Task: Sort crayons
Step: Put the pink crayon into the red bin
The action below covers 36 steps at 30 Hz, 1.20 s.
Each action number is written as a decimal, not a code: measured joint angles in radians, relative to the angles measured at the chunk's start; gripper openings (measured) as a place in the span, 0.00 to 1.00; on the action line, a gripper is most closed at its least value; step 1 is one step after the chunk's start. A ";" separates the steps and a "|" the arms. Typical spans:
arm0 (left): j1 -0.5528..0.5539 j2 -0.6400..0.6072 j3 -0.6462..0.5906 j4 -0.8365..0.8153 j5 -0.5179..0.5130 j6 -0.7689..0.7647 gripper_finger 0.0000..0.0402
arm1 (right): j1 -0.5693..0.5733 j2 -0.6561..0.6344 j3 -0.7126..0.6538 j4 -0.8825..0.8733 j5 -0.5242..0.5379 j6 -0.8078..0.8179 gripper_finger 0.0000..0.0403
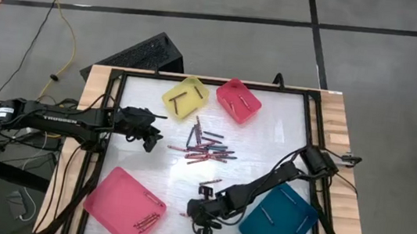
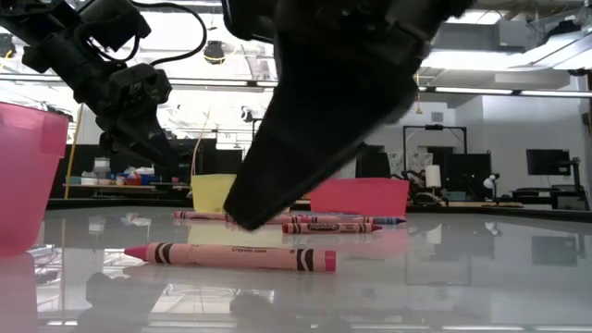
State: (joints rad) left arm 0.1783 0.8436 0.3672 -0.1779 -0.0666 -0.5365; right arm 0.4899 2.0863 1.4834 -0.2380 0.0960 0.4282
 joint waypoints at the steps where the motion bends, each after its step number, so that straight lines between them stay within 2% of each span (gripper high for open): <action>1: 0.000 0.000 0.000 -0.002 0.000 0.000 0.33 | 0.003 0.001 0.000 -0.018 0.025 0.007 0.31; 8: 0.000 0.000 0.000 -0.010 -0.002 0.000 0.33 | -0.001 0.005 0.000 -0.086 0.086 0.016 0.40; 21: 0.000 0.000 0.000 -0.011 -0.009 -0.006 0.33 | 0.013 0.024 0.002 -0.066 0.116 0.016 0.39; 28: 0.000 0.000 0.000 -0.011 -0.010 -0.014 0.33 | 0.034 0.025 0.079 -0.054 0.111 -0.014 0.39; 36: 0.000 0.000 0.000 -0.011 -0.009 -0.010 0.33 | 0.064 0.054 0.086 -0.053 0.124 -0.029 0.39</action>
State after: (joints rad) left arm 0.1783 0.8436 0.3672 -0.1890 -0.0757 -0.5468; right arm 0.5542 2.1403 1.5692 -0.2913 0.2198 0.3989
